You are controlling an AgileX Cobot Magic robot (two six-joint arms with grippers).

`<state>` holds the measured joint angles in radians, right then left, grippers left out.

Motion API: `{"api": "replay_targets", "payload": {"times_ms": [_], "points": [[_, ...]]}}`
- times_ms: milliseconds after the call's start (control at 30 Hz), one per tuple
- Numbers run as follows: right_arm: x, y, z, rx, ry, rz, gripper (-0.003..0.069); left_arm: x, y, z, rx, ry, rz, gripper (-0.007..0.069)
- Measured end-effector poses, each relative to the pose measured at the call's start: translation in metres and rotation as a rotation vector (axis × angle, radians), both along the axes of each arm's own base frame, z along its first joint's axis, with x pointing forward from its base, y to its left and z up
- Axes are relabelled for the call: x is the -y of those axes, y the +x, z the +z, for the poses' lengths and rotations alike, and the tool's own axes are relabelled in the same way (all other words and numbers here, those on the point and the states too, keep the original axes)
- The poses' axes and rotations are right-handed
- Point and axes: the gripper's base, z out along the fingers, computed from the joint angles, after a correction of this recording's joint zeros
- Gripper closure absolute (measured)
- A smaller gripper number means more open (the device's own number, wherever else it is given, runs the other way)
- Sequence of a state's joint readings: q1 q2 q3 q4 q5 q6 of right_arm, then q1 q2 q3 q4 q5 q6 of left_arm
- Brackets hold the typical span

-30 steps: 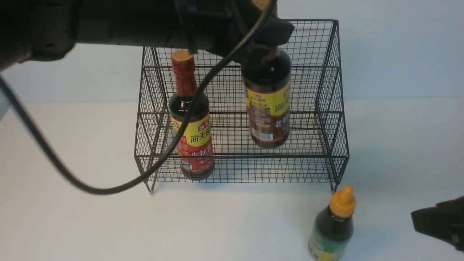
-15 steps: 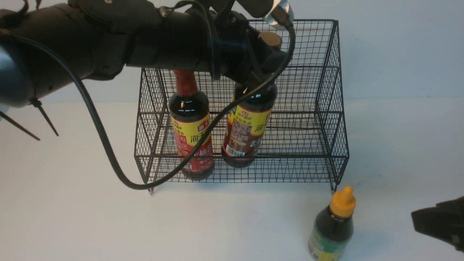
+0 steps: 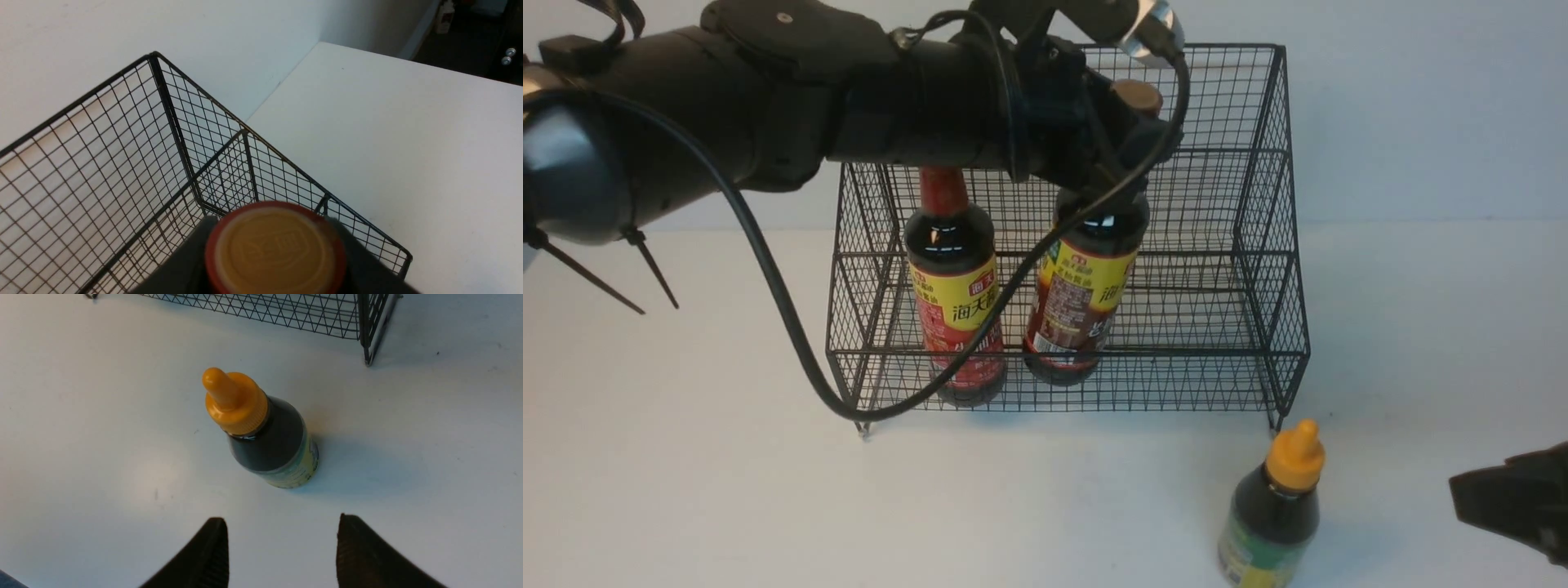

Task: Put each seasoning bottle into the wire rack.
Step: Use the left arm to put the condiment bottle back on the shelf

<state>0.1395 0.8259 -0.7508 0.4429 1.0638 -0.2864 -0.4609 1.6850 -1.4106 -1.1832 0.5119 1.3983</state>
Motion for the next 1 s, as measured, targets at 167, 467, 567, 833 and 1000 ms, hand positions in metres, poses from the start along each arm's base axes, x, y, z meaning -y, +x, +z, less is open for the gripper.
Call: {"api": "replay_targets", "payload": {"times_ms": [167,467,567,833,1000], "points": [[0.0,0.0,0.0,0.0,0.0,0.0,0.0321,-0.002,-0.001,-0.018,-0.043,0.028,0.015,0.0357],[0.0,0.0,0.0,0.0,0.0,0.0,0.0321,-0.004,-0.002,-0.02,-0.077,0.036,0.035,0.0357],[0.0,0.0,0.0,0.0,0.0,0.0,0.0321,-0.007,-0.003,-0.019,-0.111,0.053,0.06,0.0357],[0.0,0.0,0.0,0.0,0.0,0.0,0.0321,-0.01,-0.004,-0.017,-0.15,0.068,0.102,0.035],[0.0,0.0,0.0,0.001,0.0,0.0,0.0321,-0.01,-0.007,-0.024,-0.173,0.112,0.07,0.0247]]}}
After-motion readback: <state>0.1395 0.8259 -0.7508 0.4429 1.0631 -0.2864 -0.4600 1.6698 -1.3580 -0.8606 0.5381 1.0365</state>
